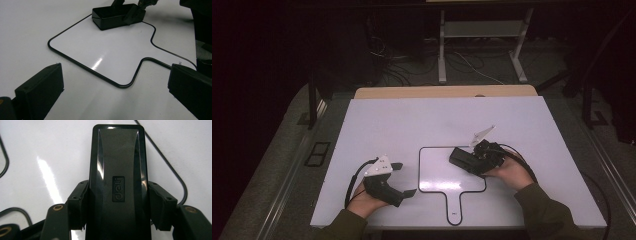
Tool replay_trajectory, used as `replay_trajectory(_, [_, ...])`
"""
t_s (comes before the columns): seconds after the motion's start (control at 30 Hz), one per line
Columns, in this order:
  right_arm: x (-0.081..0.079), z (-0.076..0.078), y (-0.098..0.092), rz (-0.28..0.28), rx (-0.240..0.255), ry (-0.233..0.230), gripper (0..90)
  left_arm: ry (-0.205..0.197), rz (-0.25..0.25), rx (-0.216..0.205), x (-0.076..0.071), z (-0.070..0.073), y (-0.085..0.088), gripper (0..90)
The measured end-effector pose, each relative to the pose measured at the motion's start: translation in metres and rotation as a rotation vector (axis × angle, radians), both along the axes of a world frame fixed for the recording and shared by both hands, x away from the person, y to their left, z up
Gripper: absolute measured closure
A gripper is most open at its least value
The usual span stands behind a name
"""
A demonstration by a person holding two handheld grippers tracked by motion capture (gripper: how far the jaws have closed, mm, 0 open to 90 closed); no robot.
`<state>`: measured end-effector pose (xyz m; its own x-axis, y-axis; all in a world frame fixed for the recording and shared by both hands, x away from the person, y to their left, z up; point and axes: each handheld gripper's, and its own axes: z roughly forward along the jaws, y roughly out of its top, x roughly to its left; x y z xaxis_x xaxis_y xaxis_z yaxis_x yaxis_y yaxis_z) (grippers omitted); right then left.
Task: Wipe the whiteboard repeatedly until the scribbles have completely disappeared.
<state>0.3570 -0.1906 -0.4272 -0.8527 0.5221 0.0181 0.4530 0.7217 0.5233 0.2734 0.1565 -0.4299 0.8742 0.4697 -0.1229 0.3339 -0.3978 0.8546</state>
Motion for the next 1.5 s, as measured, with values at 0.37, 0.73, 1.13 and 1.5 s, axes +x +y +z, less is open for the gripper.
replay_trajectory(0.37, [-0.03,0.001,0.004,0.057,-0.013,-0.004,38.7,0.006,-0.001,0.001,0.0,0.0,-0.001,0.0])
replay_trajectory(0.73, [-0.047,0.001,0.008,0.095,-0.018,-0.015,38.7,0.001,-0.01,0.016,0.002,0.0,0.0,0.0])
replay_trajectory(1.13, [0.004,-0.001,0.001,-0.018,0.004,-0.008,38.7,-0.003,-0.008,0.015,0.005,0.0,0.002,0.0])
replay_trajectory(1.5, [0.04,0.0,0.002,-0.078,-0.005,0.014,38.7,-0.003,-0.013,0.02,0.004,-0.001,0.001,0.0])
